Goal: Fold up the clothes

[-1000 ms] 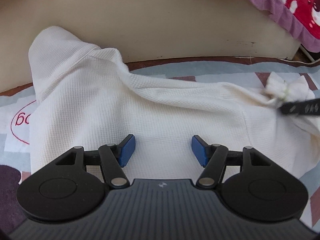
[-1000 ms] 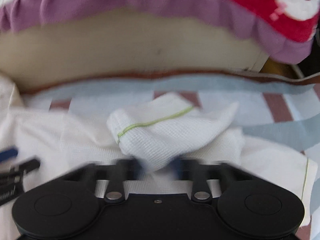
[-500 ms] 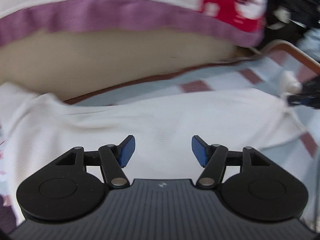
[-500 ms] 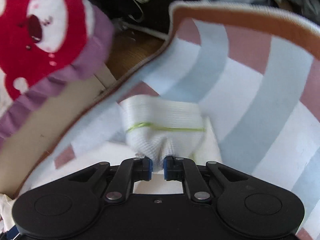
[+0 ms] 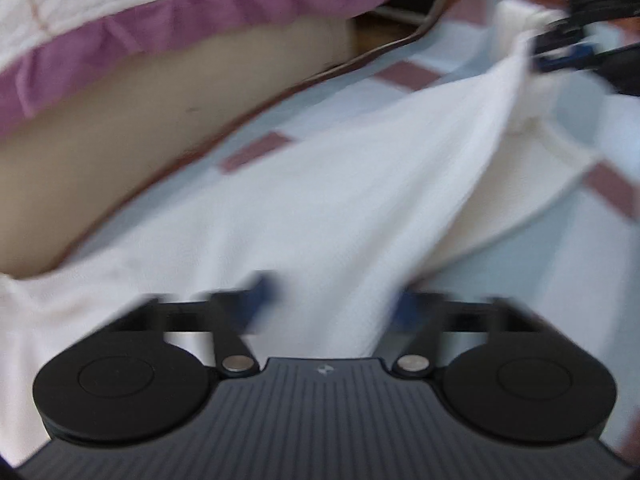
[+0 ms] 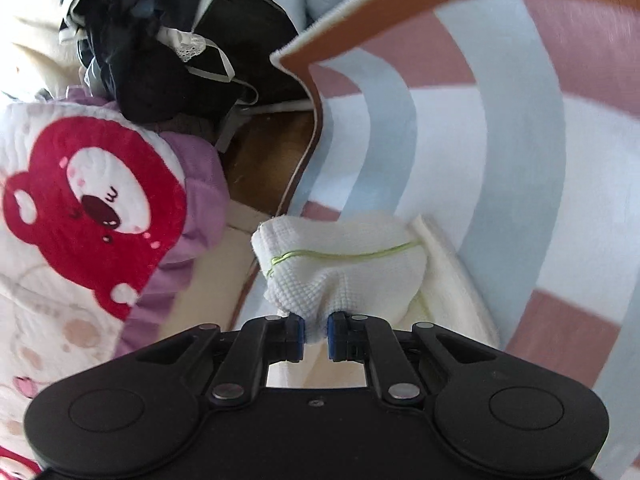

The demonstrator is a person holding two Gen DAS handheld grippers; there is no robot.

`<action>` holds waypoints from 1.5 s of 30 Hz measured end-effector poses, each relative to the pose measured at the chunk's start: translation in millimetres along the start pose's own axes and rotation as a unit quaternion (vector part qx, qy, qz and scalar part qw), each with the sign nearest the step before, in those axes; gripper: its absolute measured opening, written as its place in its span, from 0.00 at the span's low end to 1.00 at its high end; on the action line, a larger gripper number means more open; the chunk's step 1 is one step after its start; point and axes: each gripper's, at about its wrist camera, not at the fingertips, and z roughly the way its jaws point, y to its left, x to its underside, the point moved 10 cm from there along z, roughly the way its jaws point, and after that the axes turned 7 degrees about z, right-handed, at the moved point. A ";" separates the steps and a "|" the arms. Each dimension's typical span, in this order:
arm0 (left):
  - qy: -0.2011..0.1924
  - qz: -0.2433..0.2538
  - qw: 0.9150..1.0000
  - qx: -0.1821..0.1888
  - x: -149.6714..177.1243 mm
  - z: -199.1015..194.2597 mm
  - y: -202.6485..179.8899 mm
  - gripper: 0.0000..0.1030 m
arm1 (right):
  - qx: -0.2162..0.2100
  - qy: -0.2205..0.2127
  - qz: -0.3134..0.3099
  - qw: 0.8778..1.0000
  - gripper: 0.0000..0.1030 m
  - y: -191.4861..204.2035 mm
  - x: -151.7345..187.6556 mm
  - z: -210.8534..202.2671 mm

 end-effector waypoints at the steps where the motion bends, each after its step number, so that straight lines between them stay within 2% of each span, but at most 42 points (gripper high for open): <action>1: -0.009 -0.043 0.999 0.016 -3.7 -7.8 11.8 0.10 | -0.004 0.006 -0.003 1.000 0.11 1.5 2.4 0.0; 4: -0.044 -0.139 0.988 0.054 -7.1 -34.6 46.6 0.10 | -0.009 0.018 -0.036 0.999 0.11 16.9 11.6 1.2; 5: -0.052 -0.148 0.986 0.053 -6.5 -41.9 56.1 0.10 | -0.014 0.023 -0.046 0.999 0.11 23.3 15.6 2.7; 7: -0.065 -0.142 0.987 0.048 -4.3 -51.4 68.6 0.10 | -0.023 0.035 -0.064 0.997 0.11 36.1 23.5 5.6; 8: -0.066 -0.145 0.986 0.056 -1.4 -52.0 72.8 0.13 | -0.025 0.038 -0.075 0.996 0.11 41.6 26.5 7.2; 12: -0.062 -0.167 0.980 0.083 9.3 -47.3 84.7 0.14 | -0.004 0.048 -0.095 0.994 0.12 42.3 32.0 14.4; 13: -0.062 -0.172 0.979 0.085 10.9 -45.7 85.5 0.14 | 0.006 0.054 -0.093 0.994 0.13 38.5 33.5 17.7; 14: -0.059 -0.176 0.979 0.087 11.5 -42.5 85.1 0.14 | 0.019 0.061 -0.090 0.994 0.19 33.5 34.9 21.3; 16: -0.054 -0.184 0.977 0.093 11.6 -34.9 83.1 0.14 | 0.059 0.059 -0.075 0.994 0.22 18.9 32.4 22.7; 17: -0.048 -0.187 0.977 0.095 10.4 -28.5 81.2 0.14 | 0.077 0.051 -0.076 0.993 0.27 14.2 31.1 19.6; 20: -0.034 -0.202 0.974 0.101 8.9 -14.7 78.2 0.14 | 0.126 0.012 -0.086 0.988 0.27 5.1 27.2 2.9; 22: -0.026 -0.204 0.974 0.095 7.9 -9.5 78.0 0.14 | 0.115 -0.013 -0.058 0.992 0.30 4.6 30.0 -11.5; 24: -0.020 -0.201 0.976 0.085 7.7 -8.9 79.0 0.14 | 0.104 -0.025 -0.030 0.994 0.56 -0.1 35.2 -22.1; 25: -0.019 -0.201 0.976 0.081 7.7 -9.5 80.2 0.14 | 0.106 -0.022 -0.020 0.994 0.59 -7.2 39.2 -23.8; 28: -0.021 -0.209 0.975 0.066 8.8 -12.4 85.4 0.14 | 0.112 -0.011 0.012 0.994 0.59 -28.6 51.0 -28.9; 32: -0.036 -0.230 0.970 0.071 13.7 -18.0 89.8 0.14 | 0.131 0.007 0.039 0.991 0.59 -56.6 44.6 -15.2; 35: -0.042 -0.230 0.969 0.077 15.5 -20.5 90.7 0.14 | 0.133 -0.001 0.036 0.990 0.61 -64.3 41.5 -7.2; 37: -0.046 -0.229 0.969 0.081 15.9 -21.3 91.3 0.14 | 0.130 -0.009 -0.013 0.991 0.62 -57.0 39.9 4.4; 38: -0.046 -0.228 0.969 0.082 15.5 -21.7 91.5 0.14 | 0.128 -0.013 -0.042 0.991 0.57 -52.0 39.2 10.9; 39: -0.047 -0.231 0.968 0.085 15.0 -22.1 91.9 0.14 | 0.126 -0.017 -0.071 0.989 0.25 -46.8 38.5 17.3; 40: -0.051 -0.234 0.967 0.089 14.1 -23.1 92.0 0.14 | 0.124 -0.022 -0.100 0.987 0.06 -41.6 37.9 23.8; 41: -0.055 -0.237 0.965 0.095 13.1 -24.4 92.0 0.14 | 0.119 -0.038 -0.116 0.985 0.07 -38.0 34.6 22.2; 42: -0.061 -0.239 0.964 0.102 11.6 -27.3 90.9 0.14 | 0.111 -0.071 -0.124 0.983 0.06 -32.6 27.3 10.9; 43: -0.069 -0.235 0.963 0.112 9.0 -31.1 87.6 0.14 | 0.114 -0.112 -0.144 0.977 0.05 -25.3 18.8 -3.7; 45: -0.086 -0.222 0.962 0.135 3.5 -39.2 79.6 0.14 | 0.132 -0.197 -0.194 0.952 0.04 -8.3 2.4 -35.2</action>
